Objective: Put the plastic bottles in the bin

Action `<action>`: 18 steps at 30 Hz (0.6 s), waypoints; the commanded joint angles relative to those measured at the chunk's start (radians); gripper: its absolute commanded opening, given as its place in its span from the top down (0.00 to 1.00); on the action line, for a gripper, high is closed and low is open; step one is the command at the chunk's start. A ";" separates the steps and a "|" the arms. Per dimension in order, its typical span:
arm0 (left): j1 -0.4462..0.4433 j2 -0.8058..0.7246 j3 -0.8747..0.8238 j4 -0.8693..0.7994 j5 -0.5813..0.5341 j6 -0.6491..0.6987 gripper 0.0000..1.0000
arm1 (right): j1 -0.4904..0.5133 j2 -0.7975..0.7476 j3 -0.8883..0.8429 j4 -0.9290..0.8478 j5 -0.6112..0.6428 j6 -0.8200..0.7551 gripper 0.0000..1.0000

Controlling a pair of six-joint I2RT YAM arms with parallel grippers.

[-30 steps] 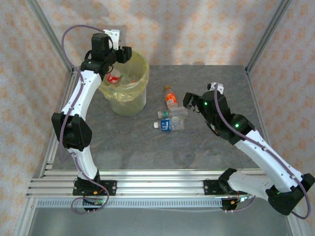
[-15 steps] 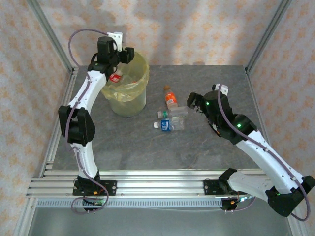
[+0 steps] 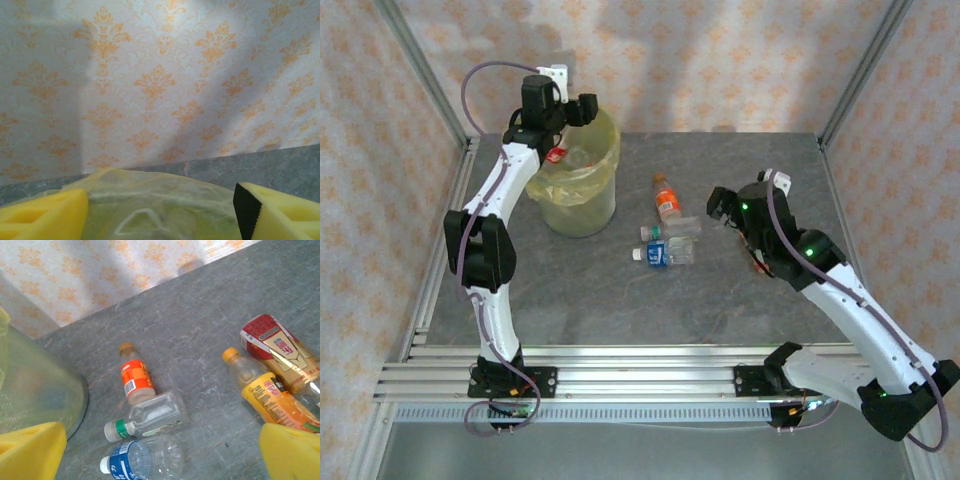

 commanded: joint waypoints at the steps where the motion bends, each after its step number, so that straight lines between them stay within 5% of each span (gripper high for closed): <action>1: -0.001 -0.095 0.036 -0.062 -0.020 -0.042 0.18 | -0.010 0.012 0.027 -0.053 0.045 0.051 0.01; 10: -0.002 -0.226 0.020 -0.133 -0.045 -0.059 0.00 | -0.015 0.039 0.036 -0.104 0.052 0.114 0.01; 18: -0.047 -0.376 -0.034 -0.257 0.025 -0.001 0.00 | -0.026 0.046 0.054 -0.184 0.104 0.152 0.01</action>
